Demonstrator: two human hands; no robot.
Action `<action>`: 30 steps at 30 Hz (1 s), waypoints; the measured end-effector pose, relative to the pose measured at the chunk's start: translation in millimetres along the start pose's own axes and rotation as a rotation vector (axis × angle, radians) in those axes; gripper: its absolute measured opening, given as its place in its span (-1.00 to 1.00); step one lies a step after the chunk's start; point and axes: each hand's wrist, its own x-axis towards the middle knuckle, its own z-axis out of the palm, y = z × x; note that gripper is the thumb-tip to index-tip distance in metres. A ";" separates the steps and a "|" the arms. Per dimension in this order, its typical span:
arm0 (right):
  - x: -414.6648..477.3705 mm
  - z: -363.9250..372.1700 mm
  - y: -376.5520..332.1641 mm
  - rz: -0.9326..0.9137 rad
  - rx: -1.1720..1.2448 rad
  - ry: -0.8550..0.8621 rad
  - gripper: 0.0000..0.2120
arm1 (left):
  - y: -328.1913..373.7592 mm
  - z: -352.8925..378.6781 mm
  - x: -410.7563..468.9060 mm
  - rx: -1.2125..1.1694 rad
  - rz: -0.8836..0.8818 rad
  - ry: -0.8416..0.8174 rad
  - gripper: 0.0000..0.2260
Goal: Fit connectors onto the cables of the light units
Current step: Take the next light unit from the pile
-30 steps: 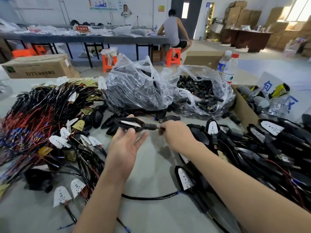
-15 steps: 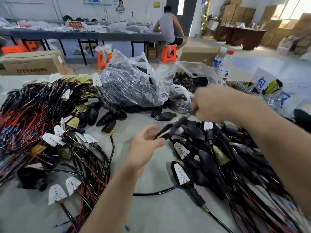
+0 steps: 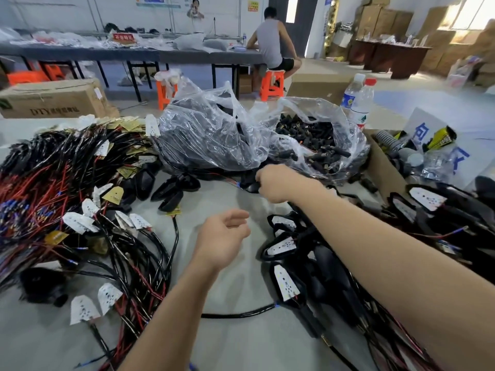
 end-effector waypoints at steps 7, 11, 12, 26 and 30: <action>41.5 53.2 -13.7 0.097 -0.045 0.079 -0.66 | -11.3 -37.3 -2.1 0.013 0.004 0.060 -0.80; 23.7 50.4 -29.4 0.007 0.050 0.145 -0.68 | -10.1 -42.9 0.7 -0.004 -0.029 0.059 -0.79; 16.4 49.2 -34.7 -0.009 0.116 0.142 -0.71 | -8.7 -41.9 0.8 -0.011 -0.038 0.067 -0.77; -62.4 43.3 -111.5 0.063 1.386 0.251 -0.94 | 20.0 -82.3 -36.5 -0.215 0.060 0.025 -0.65; -68.5 51.2 -140.5 0.084 1.127 0.299 -0.87 | 15.6 -111.7 -40.0 -0.366 0.014 0.350 -0.64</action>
